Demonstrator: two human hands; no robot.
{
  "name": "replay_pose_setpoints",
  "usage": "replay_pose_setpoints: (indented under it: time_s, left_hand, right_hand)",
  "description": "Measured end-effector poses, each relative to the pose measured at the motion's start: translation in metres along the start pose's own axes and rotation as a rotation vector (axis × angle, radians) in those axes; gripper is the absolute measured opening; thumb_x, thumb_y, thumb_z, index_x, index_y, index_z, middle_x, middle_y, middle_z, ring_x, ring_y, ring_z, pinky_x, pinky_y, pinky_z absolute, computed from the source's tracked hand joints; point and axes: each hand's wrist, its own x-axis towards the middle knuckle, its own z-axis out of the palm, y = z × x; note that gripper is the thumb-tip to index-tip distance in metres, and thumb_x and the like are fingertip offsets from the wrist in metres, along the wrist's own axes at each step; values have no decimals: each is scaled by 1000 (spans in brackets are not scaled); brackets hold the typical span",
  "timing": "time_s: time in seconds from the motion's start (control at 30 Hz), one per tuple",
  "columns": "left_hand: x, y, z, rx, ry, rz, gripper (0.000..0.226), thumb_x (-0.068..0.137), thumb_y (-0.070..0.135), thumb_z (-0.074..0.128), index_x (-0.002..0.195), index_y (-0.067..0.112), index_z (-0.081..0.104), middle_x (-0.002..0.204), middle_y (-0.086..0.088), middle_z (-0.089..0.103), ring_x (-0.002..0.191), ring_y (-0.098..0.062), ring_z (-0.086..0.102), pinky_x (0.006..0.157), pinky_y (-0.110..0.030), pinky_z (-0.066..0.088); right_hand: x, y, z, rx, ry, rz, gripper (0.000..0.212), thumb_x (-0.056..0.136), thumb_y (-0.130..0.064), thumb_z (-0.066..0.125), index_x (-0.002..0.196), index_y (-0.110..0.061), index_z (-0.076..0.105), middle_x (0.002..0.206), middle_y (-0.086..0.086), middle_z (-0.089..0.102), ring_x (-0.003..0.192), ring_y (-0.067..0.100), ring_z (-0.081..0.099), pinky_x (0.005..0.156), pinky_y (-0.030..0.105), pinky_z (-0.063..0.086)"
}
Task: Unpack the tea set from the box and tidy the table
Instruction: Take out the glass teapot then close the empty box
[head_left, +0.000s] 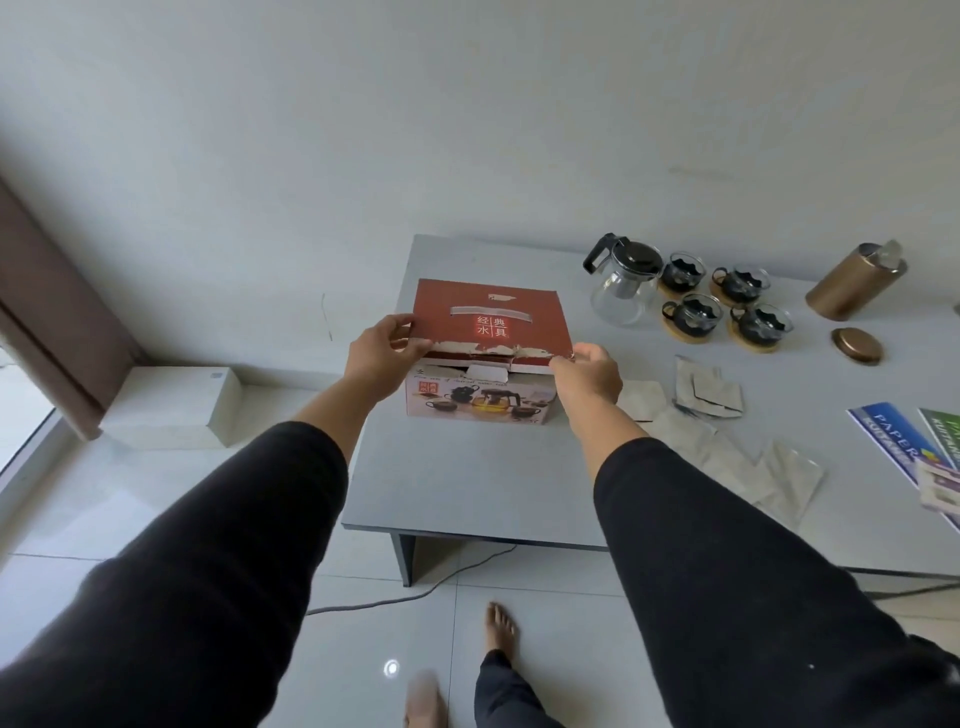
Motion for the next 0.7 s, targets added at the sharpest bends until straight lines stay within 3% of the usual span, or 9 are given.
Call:
replay_pose_setpoints:
  time_s: [0.1,0.37,0.5,0.7]
  left_hand:
    - [1,-4,0,38,3,36,47,90,30,63,134,19,52,129,-2,62,116,-18,59,91,-26,45]
    - [4,-8,-2,145,30,116,41,88,29,65,127,17,57,116,-5,66,97,-15,60,77,-24,43]
    - [3,-9,-1,260,15,199,42,84,23,70,124,14,60,117,-9,68,104,-23,65,88,-31,51]
    - [5,-11,-1,319,15,257,45,82,24,72,125,13,61,118,-8,68,103,-22,67,93,-33,51]
  right_hand:
    - [1,4,1,-27,-5,-68,41,89,-5,58,128,-19,55,128,4,61,112,21,61,84,25,51]
    - [10,9,2,-100,40,-118,39,91,0,54,124,-20,59,123,4,64,109,22,63,84,27,53]
    - [13,9,7,-135,48,-132,37,91,1,52,121,-17,60,126,8,63,111,26,61,91,35,54]
    - [18,9,11,-227,66,-174,32,90,3,53,117,-14,58,123,9,63,108,27,62,82,30,54]
